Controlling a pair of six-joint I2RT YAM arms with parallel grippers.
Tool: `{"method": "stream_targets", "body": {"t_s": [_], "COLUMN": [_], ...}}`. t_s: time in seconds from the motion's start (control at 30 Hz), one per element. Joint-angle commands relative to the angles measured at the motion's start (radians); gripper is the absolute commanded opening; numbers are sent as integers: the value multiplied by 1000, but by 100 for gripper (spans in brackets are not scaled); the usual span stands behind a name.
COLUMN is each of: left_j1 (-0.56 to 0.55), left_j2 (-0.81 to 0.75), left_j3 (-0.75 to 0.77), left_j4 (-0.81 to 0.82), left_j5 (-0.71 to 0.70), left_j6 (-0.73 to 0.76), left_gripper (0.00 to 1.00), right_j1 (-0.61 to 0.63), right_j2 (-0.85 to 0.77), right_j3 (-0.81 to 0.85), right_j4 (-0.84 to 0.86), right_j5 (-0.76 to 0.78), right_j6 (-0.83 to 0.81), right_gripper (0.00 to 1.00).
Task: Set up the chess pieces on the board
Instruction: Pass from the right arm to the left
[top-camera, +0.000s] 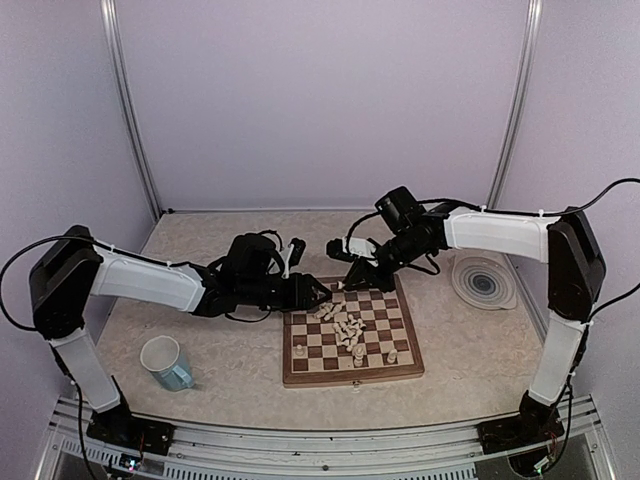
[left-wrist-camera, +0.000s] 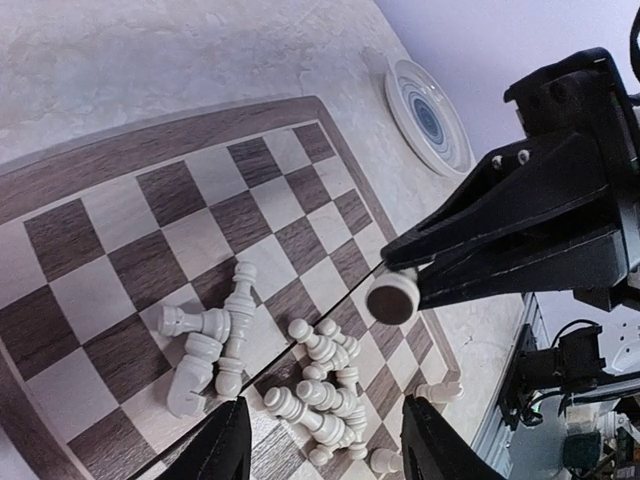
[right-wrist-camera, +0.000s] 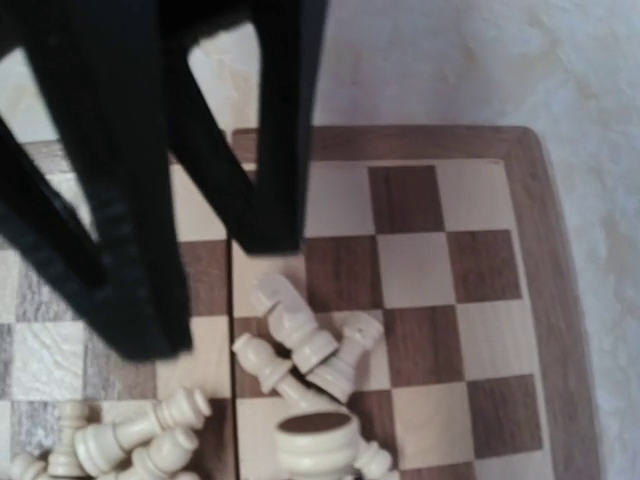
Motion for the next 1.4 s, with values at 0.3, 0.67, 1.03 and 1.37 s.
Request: {"method": "stream_targets", "body": {"t_s": [0.3,0.67,1.03,1.37], "left_j1": [24,23,17,18], "left_j2": [71,126,152,155], "left_j3": [4,46,61,56], "left_j4": [216,246,264,291], "left_j5": [131,186,226,240], "left_j6": [-108,-124,-136,-118], "left_gripper": [48,36,29,18], "right_j1": [0,1,2,-3], "right_j2": [-28,-28,-20,-52], "right_j3": [0,-5,-2,12], "right_j4": [-57,-57,-57,-84], "right_j5": [-110,-120,-114,-112], "right_j6": [-19,-21,-19,-37], "right_gripper": [5,6,7,16]}}
